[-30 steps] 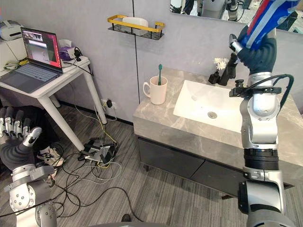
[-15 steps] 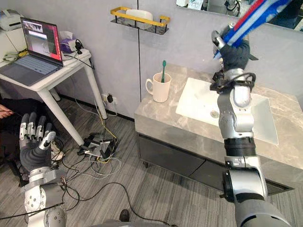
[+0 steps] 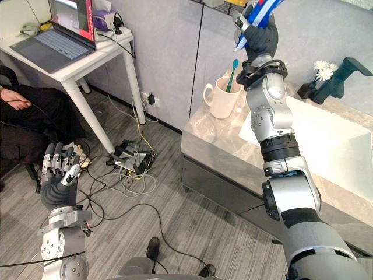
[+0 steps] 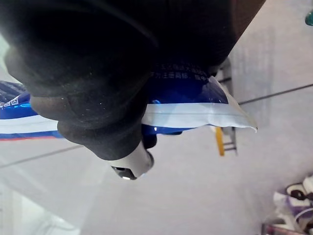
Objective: Organize washtable
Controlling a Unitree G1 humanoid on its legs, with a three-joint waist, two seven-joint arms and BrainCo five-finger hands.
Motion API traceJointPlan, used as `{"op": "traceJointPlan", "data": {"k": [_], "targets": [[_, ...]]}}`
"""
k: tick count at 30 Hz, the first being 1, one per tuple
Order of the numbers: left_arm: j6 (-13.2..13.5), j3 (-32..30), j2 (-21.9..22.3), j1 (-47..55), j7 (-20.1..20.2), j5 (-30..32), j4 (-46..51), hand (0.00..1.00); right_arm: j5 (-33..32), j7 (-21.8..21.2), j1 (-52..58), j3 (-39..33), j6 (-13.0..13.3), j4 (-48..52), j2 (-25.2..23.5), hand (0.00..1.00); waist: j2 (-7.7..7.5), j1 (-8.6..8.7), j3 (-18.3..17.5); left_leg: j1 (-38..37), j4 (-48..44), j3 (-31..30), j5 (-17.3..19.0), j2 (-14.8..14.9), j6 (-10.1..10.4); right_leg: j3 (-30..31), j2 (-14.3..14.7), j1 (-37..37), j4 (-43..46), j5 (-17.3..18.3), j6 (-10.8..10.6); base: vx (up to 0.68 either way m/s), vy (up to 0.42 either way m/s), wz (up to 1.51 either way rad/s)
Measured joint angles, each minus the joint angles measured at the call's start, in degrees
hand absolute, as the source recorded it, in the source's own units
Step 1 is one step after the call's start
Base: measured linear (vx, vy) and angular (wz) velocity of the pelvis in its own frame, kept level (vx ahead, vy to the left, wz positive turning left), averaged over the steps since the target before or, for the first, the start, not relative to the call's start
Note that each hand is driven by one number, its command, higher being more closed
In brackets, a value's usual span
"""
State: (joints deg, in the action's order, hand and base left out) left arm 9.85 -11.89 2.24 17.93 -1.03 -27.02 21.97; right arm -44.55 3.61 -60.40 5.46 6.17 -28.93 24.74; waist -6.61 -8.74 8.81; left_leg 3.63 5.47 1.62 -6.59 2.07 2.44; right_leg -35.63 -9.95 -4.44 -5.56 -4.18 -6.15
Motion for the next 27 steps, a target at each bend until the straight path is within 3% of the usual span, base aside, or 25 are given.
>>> {"op": "traceJointPlan", "data": {"k": [27], "targets": [[0.0,0.58,0.44,0.0,-1.67,-0.01,-1.63,0.0,4.19,0.27,3.01,-0.23,-0.29,-1.26,0.02,1.0,0.0,1.7,2.44,1.37,-0.04,1.65,-0.09,0.11,-0.13,1.48,-0.33,2.76,0.93,-0.01,0.0,0.01,0.007,-0.02]]}}
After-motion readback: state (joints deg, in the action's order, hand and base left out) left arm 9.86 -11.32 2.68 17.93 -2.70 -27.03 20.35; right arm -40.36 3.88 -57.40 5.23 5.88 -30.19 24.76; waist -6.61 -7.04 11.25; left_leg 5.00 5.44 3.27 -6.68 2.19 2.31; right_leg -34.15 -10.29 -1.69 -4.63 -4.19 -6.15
